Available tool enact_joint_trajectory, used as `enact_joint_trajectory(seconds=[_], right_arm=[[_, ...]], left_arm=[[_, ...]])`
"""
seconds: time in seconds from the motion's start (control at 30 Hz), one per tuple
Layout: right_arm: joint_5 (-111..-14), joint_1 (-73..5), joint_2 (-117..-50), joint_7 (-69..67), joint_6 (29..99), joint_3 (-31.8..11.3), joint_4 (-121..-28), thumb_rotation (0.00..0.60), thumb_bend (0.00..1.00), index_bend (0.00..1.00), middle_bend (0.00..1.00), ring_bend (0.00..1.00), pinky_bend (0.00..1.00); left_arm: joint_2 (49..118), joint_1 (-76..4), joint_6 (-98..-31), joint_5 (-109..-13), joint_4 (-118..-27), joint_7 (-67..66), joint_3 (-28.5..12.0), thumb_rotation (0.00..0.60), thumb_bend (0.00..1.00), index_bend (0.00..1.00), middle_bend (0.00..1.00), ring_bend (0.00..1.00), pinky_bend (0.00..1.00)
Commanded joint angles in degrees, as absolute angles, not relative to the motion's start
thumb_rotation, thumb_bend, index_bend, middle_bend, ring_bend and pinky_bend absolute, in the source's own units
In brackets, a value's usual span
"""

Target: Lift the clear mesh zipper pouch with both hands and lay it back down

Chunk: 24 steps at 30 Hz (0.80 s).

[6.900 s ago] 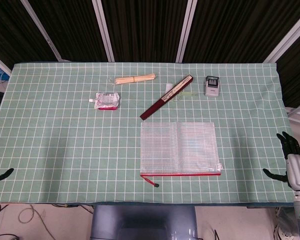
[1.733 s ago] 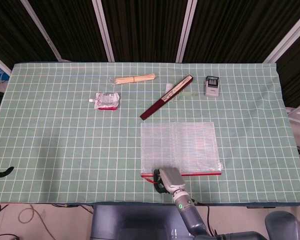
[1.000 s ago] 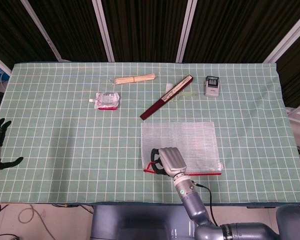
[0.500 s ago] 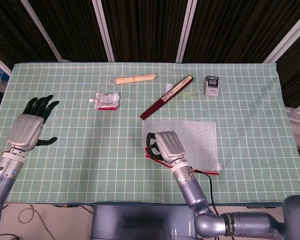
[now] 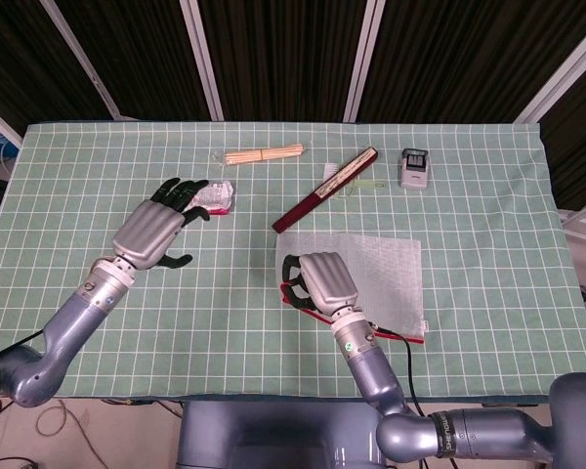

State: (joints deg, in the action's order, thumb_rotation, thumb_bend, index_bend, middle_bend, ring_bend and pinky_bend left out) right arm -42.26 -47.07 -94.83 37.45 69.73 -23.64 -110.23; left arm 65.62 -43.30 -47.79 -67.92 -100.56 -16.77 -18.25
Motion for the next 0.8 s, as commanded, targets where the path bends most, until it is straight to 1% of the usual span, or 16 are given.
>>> enact_joint_trajectory(seconds=[0.03,0.4,0.8], right_arm=[[-42.0,-47.6,-95.0,37.5,70.1,-23.6,-110.3,0.600,0.62,0.67,1.00,1.00,0.99],[-41.1,-49.4,-95.5,37.5,71.5,-23.4,-110.4,0.600,0.62,0.67,1.00,1.00,0.99],[-40.3,-50.3,-95.3,37.3,73.1,-23.0,-111.5,0.600,0.62,0.68,1.00,1.00,0.99]], left_arm=[[68.1,-45.3,-46.4,-66.2,-99.5,-17.4,-17.6,0.600,0.17,0.35,0.00,0.00,0.00],[74.7,-49.7,-44.6,-64.2,-97.8,-17.4,-15.3,0.600,0.21,0.41,0.00,0.00,0.00],[79.7,-52.5,-44.3,-63.4,-96.9,-16.3,-13.8,0.600,0.27,0.43,0.00,0.00,0.00]])
